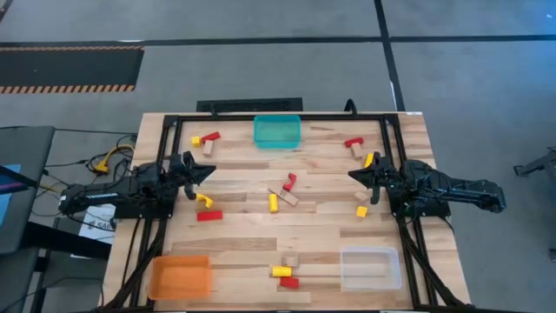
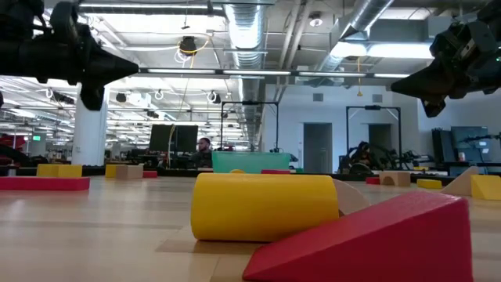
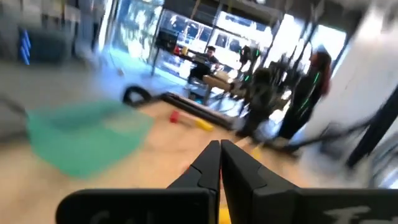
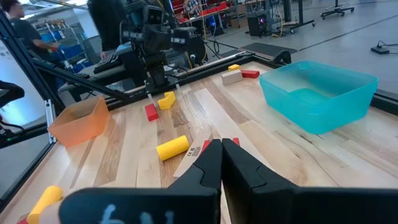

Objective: Sort & place blocks by color
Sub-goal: Put the light brown block into the blue bin

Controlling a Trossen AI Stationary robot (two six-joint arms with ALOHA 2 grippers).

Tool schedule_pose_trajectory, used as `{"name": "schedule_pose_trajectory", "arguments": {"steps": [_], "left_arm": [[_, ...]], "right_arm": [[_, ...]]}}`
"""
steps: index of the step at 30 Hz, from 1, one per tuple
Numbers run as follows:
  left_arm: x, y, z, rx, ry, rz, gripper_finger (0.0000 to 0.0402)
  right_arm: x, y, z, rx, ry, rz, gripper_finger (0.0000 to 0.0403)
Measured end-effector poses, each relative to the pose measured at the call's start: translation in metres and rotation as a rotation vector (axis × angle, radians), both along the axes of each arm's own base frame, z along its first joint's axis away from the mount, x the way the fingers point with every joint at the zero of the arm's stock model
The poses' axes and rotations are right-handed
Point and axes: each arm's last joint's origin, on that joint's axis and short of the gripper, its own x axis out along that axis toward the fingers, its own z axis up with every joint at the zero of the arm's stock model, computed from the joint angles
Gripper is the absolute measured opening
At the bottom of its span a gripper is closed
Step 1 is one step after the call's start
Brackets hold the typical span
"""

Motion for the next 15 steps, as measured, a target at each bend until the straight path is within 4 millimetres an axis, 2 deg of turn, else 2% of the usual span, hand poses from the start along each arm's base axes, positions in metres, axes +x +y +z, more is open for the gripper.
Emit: {"name": "schedule_pose_trajectory", "arguments": {"steps": [2, 4, 10, 15], "left_arm": [[0.0001, -0.0002, -0.0007, -0.236, -0.061, -0.022, 0.0000], [0.0003, -0.0002, -0.0011, -0.357, -0.091, -0.026, 0.0000], [0.0001, 0.0012, -0.0006, -0.581, -0.175, 0.011, 0.0000], [-0.0005, 0.0019, 0.0037, -0.630, -0.244, 0.016, 0.0000]], "right_arm": [[0.0000, 0.0000, -0.0001, 0.000, 0.000, 0.000, 0.0032], [0.0000, 0.0000, 0.0000, 0.000, 0.000, 0.000, 0.0033], [0.0001, 0.0000, 0.0006, -0.001, -0.008, -0.001, 0.0031], [0.0011, -0.0002, 0.0057, 0.030, -0.088, -0.006, 0.0033]]}}
